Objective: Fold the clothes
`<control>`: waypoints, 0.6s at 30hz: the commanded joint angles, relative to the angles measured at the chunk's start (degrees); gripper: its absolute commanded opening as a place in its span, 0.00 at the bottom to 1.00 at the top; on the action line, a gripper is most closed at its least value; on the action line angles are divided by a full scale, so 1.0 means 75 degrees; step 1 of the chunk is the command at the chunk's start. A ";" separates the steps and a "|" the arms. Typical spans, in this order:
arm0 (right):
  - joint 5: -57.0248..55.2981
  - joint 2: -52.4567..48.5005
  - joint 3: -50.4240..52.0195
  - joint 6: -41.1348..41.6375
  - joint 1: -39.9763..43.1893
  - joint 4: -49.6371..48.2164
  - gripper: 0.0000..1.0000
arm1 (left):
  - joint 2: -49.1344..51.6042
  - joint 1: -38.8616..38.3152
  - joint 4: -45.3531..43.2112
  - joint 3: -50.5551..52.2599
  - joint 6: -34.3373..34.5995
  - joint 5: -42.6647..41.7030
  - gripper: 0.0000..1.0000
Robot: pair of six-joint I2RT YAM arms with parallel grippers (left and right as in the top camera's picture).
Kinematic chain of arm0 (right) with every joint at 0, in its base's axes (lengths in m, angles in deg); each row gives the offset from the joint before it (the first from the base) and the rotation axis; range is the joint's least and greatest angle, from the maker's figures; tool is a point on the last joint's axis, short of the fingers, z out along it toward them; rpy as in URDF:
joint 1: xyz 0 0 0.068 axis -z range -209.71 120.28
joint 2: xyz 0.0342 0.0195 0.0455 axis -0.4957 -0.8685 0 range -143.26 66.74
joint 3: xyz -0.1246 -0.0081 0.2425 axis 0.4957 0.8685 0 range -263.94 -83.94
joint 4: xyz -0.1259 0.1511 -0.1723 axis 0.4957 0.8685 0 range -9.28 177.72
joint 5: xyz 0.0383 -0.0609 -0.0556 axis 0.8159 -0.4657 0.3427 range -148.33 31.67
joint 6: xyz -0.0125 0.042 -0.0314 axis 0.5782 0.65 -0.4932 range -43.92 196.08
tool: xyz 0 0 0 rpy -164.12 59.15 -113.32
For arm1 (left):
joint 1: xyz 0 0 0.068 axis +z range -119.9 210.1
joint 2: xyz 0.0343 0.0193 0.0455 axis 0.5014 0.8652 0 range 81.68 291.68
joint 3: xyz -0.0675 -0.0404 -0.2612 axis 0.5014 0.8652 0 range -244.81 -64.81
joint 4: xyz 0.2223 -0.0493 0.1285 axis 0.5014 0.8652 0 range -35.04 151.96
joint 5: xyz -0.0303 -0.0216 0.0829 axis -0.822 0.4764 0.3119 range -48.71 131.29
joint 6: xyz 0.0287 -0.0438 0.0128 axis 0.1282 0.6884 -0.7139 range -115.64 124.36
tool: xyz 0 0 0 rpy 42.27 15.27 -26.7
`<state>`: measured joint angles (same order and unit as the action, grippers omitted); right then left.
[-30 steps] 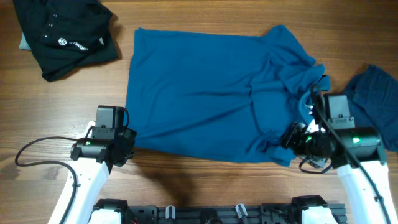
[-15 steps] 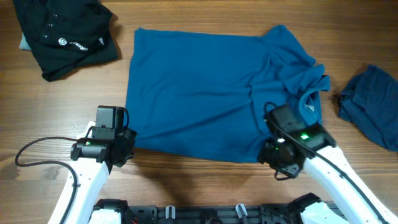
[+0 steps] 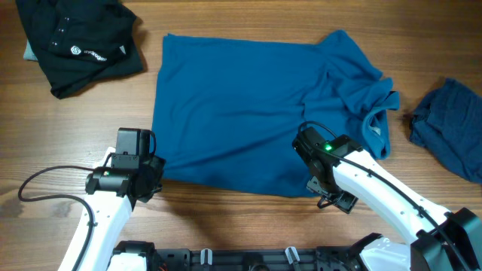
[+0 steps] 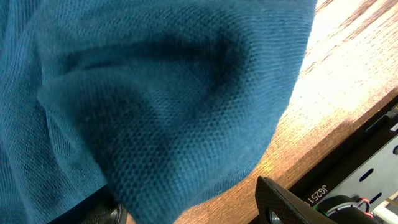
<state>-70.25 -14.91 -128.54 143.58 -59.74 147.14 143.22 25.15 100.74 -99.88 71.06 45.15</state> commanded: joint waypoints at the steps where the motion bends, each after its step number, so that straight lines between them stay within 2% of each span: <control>1: -0.0294 -0.0029 -0.0125 0.0230 -0.0032 0.0029 0.66 | -0.0032 0.0047 0.0006 0.0047 -0.0087 0.0262 0.05; 11: -0.0323 -0.0029 -0.0125 0.0195 -0.0032 -0.0565 0.64 | -0.0032 0.0047 0.0012 0.0047 -0.0090 0.0262 0.05; 18: -0.0530 -0.0044 -0.0122 0.0093 -0.0032 -0.0490 0.56 | -0.0032 0.0047 0.0015 0.0047 -0.0090 0.0262 0.06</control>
<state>-71.94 -14.91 -128.56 143.98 -59.74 143.03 143.22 25.15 100.76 -99.88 71.06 45.15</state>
